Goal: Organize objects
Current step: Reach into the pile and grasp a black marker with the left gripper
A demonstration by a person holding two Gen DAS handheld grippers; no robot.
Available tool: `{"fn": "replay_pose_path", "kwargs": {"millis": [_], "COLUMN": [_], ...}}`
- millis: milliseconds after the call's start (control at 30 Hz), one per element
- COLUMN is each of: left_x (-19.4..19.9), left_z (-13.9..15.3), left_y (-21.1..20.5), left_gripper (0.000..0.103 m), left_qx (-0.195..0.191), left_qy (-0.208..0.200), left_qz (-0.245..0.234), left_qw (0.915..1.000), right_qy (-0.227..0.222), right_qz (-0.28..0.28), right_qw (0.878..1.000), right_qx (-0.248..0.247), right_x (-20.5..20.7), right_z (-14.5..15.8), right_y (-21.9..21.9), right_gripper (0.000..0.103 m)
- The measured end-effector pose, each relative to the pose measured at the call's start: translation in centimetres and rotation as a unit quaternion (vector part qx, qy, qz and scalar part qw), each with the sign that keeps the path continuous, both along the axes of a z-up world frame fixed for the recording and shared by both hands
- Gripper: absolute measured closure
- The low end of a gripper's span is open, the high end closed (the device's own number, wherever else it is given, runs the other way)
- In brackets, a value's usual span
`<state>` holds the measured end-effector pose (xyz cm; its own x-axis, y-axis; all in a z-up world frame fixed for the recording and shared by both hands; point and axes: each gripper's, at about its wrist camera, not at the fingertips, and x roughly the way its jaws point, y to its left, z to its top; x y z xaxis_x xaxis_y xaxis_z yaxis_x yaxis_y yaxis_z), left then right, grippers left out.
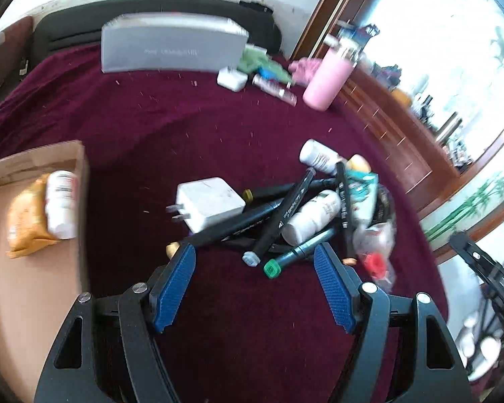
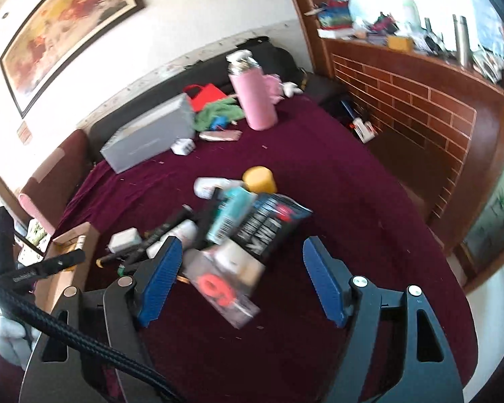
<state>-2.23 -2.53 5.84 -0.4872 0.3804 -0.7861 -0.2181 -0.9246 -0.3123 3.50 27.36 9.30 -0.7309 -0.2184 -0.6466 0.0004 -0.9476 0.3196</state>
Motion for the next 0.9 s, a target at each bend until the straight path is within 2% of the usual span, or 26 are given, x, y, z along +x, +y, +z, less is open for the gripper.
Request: {"fn": "replay_pose_path", "kwargs": {"millis": [100,233,333,433,500,567,633,700,800,900], "left_x": [-1.9,-3.9,-3.9,-1.7,-0.2,1.9,3.3,3.8,2.9,0.5], "left_z": [-1.1,-1.7,-3.0,-3.3,-3.8,-3.9,-3.8,-3.2,-2.2,-2.5], "left_y": [2.3,5.4,7.4,9.4,10.0,10.7,10.6,10.3,9.3,8.4], "left_gripper": [0.036,0.036,0.034,0.036,0.037,0.037,0.037,0.037,0.037,0.037], "left_qx": [-0.031,-0.104,-0.122,-0.155,-0.137,-0.133,-0.121,-0.130,-0.146,-0.119], "left_qy": [-0.003,0.040,0.021,0.026,-0.010,-0.019,-0.024,0.000,0.041,0.024], "left_qz": [0.005,0.009,-0.036,-0.093,-0.126,-0.170,-0.185,-0.178,-0.139,-0.096], "left_qw": [0.9995,0.9937,0.9916,0.9832,0.9824,0.9761,0.9749,0.9755,0.9786,0.9879], "right_qy": [-0.014,-0.025,-0.030,-0.034,-0.040,-0.047,-0.052,-0.052,-0.056,-0.062], "right_qz": [-0.005,0.003,0.010,0.014,0.014,0.015,0.017,0.016,0.012,0.010], "right_qw": [1.000,0.999,0.999,0.998,0.998,0.997,0.996,0.996,0.996,0.995], "right_qx": [-0.011,-0.026,-0.035,-0.044,-0.052,-0.061,-0.066,-0.066,-0.069,-0.076], "right_x": [-0.6,-1.0,-1.2,-1.3,-1.6,-1.5,-1.5,-1.5,-1.5,-1.4], "right_z": [-1.1,-1.9,-2.4,-3.1,-3.6,-4.0,-4.3,-4.5,-4.9,-5.4], "right_y": [0.9,1.6,1.7,1.9,2.0,2.1,2.0,2.0,2.1,2.3], "right_gripper": [0.028,0.028,0.028,0.028,0.028,0.028,0.028,0.028,0.028,0.028]}}
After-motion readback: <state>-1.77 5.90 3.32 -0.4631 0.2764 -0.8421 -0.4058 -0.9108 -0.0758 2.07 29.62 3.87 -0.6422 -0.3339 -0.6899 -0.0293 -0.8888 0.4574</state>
